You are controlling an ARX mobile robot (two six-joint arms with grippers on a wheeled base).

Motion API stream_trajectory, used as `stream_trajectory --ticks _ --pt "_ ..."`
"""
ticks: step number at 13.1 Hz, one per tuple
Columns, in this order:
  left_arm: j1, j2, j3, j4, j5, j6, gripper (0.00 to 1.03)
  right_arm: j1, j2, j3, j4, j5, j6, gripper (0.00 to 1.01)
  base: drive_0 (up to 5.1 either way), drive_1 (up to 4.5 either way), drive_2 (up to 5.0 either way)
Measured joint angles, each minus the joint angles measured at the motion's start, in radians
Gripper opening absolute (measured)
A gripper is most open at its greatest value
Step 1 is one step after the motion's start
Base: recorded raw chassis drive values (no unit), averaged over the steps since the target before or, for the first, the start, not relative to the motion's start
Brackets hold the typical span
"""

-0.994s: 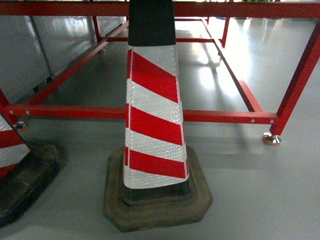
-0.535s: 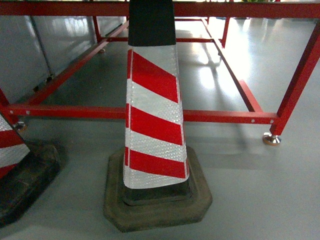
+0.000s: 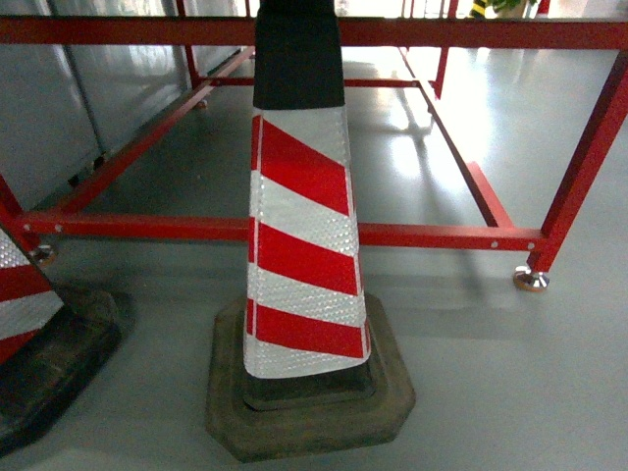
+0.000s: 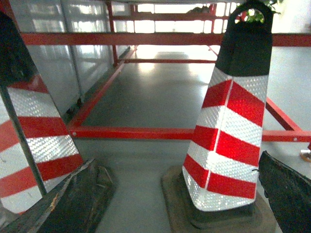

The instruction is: Pick blue part to blue bin on bottom shelf

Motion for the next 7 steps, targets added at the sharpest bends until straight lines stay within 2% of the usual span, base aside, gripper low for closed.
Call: stream_trajectory --ticks 7 --pt "0.0 0.0 0.0 0.003 -0.002 0.001 0.98 0.0 0.0 0.0 0.002 0.0 -0.002 0.98 0.0 0.0 0.0"
